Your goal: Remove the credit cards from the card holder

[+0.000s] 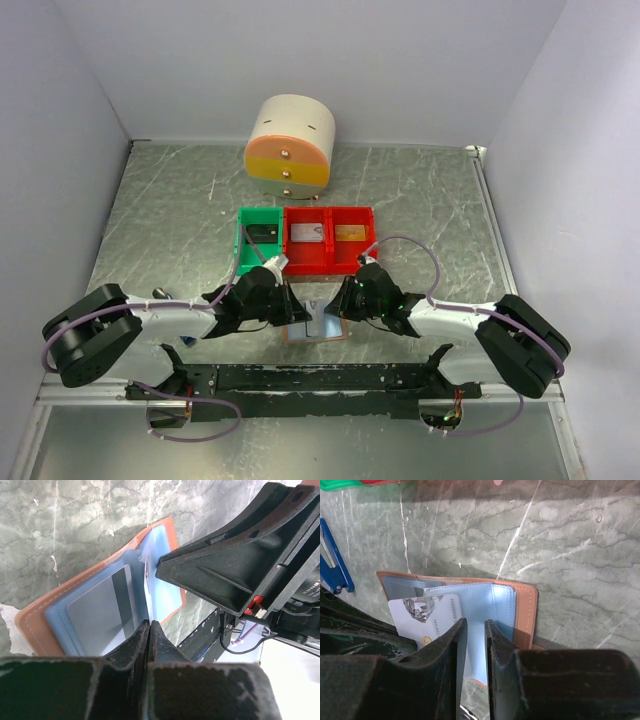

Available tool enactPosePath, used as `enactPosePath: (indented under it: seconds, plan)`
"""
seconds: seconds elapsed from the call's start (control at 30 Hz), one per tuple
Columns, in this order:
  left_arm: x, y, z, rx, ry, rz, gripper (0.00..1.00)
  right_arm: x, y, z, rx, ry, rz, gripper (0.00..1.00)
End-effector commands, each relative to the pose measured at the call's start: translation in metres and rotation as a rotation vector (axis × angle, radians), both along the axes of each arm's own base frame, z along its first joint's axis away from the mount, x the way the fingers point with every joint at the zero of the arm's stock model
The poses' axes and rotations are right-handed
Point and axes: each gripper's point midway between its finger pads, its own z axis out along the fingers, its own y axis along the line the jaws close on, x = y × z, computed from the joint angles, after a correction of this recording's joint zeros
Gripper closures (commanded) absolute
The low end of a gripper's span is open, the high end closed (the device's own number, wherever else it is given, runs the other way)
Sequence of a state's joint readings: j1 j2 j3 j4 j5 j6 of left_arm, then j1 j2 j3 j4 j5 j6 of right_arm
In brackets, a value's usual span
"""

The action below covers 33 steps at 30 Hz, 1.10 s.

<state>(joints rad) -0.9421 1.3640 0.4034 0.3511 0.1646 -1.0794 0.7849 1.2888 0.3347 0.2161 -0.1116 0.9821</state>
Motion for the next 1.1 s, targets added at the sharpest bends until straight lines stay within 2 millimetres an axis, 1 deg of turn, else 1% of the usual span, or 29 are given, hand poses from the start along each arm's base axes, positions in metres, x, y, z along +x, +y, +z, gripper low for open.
enactPosePath:
  seconds: [0.0,0.07,0.13,0.27,0.33,0.4,0.47,0.63,0.73,0.8,0.87,0.93,1.0,1.07]
  plan:
    - [0.009,-0.003,0.016,-0.011,-0.05,0.006,0.91,-0.018,-0.024,-0.03,-0.127,0.078,0.014,0.78]
    - [0.01,-0.002,0.016,-0.009,-0.051,0.007,0.92,-0.016,-0.023,-0.026,-0.129,0.073,0.018,0.78]
    - [0.01,-0.002,0.016,-0.008,-0.05,0.01,0.92,-0.013,-0.018,-0.016,-0.113,0.051,0.039,0.78]
    - [0.011,-0.001,0.014,-0.004,-0.047,0.022,0.93,-0.004,0.002,0.023,-0.027,-0.031,0.106,0.75]
    - [0.012,-0.001,0.015,-0.009,-0.049,0.027,0.93,-0.004,0.012,0.04,0.02,-0.056,0.142,0.74]
    - [0.012,-0.002,0.017,-0.014,-0.05,0.027,0.93,-0.005,0.02,0.05,0.064,-0.066,0.169,0.74]
    - [0.011,-0.001,0.016,-0.015,-0.051,0.027,0.93,-0.006,0.026,0.053,0.094,-0.061,0.177,0.74]
    - [0.011,-0.002,0.017,-0.024,-0.05,0.029,0.93,-0.01,0.034,0.036,0.119,-0.008,0.179,0.74]
    - [0.011,-0.002,0.018,-0.018,-0.053,0.024,0.93,-0.012,0.033,0.023,0.092,0.024,0.184,0.74]
    - [0.011,-0.002,0.02,-0.018,-0.056,0.02,0.93,-0.012,0.026,0.011,0.04,0.041,0.166,0.74]
    - [0.013,-0.001,0.023,-0.01,-0.064,0.025,0.93,-0.013,0.012,-0.001,-0.035,0.06,0.13,0.74]
    - [0.013,0.003,0.027,0.0,-0.073,0.032,0.93,-0.013,0.001,-0.008,-0.086,0.067,0.096,0.74]
    - [0.014,0.007,0.031,0.013,-0.087,0.042,0.93,-0.013,-0.007,-0.011,-0.114,0.065,0.075,0.74]
    - [0.015,0.011,0.035,0.024,-0.102,0.049,0.93,-0.013,-0.009,-0.009,-0.11,0.054,0.068,0.74]
